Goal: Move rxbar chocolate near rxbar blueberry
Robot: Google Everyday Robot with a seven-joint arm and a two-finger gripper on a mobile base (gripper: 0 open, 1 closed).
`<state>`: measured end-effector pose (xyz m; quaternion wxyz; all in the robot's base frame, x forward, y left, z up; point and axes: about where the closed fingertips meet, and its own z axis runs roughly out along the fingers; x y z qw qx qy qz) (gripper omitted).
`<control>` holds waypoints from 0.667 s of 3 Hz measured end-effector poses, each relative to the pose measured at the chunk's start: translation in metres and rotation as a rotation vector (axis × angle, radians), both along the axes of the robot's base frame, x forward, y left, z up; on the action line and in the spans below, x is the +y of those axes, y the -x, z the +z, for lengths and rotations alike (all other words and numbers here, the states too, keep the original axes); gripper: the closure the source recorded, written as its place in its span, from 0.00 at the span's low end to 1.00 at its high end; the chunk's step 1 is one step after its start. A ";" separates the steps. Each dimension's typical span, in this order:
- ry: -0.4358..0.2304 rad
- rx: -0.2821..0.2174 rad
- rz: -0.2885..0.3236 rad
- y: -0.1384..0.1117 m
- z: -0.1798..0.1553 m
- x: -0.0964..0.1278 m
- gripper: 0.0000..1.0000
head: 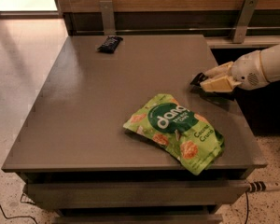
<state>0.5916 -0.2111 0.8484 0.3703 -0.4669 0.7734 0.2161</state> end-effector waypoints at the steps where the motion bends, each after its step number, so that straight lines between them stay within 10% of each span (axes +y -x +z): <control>1: 0.046 -0.071 0.064 -0.034 0.047 0.016 1.00; 2: 0.097 -0.174 0.101 -0.075 0.102 0.037 1.00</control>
Offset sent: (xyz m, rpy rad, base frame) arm 0.1092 0.0397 0.1578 -0.1311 -0.2648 0.1145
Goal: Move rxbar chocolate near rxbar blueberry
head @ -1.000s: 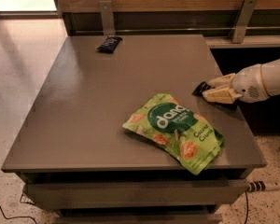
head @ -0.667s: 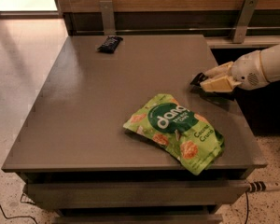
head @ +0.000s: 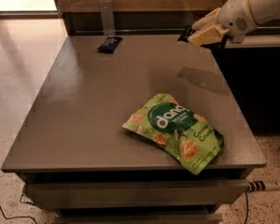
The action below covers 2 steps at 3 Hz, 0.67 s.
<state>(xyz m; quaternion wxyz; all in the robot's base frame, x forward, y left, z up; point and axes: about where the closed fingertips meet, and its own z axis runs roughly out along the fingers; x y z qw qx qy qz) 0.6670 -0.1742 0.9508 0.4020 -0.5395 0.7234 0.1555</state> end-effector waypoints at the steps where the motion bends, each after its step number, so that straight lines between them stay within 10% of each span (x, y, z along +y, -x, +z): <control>1: 0.040 -0.079 -0.014 -0.033 0.017 0.018 1.00; 2: 0.023 -0.128 -0.059 -0.068 0.016 0.048 1.00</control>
Offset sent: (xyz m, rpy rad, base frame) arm 0.1168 0.0819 0.0142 0.0213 -0.2173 -0.1621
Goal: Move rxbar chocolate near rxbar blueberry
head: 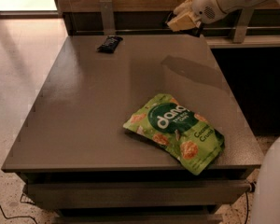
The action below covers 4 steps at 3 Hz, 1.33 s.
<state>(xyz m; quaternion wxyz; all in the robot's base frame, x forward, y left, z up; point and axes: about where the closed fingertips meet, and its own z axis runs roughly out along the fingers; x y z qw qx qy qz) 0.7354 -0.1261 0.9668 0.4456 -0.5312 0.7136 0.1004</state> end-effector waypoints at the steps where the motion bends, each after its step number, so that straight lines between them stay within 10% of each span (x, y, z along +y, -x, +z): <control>1: -0.075 -0.028 -0.060 -0.030 -0.007 0.026 1.00; 4: -0.155 -0.061 -0.075 -0.074 -0.019 0.077 1.00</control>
Offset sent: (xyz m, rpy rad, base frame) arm 0.0787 0.0760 -0.0086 0.2174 -0.0798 -0.1294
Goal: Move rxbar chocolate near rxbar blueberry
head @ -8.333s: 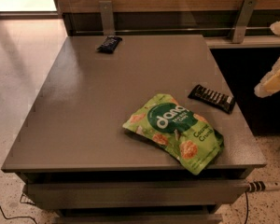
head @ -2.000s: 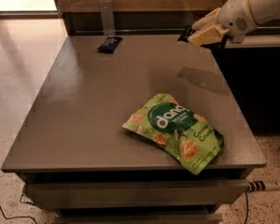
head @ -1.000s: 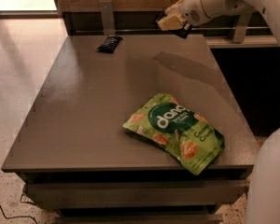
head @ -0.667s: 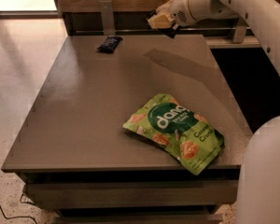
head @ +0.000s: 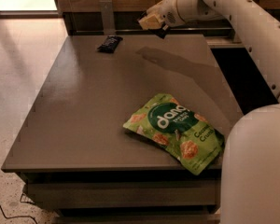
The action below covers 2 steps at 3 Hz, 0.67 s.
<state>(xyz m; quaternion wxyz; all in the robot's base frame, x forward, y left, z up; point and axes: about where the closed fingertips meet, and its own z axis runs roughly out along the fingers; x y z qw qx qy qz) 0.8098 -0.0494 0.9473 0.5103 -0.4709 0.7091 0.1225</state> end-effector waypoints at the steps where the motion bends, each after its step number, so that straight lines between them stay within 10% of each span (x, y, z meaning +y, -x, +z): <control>1: 0.002 -0.009 0.025 -0.021 -0.009 0.023 1.00; 2: 0.025 -0.016 0.011 -0.039 -0.013 0.041 1.00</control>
Offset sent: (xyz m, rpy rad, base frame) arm 0.0617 0.0558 -0.0105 -0.0534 -0.0259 -0.0178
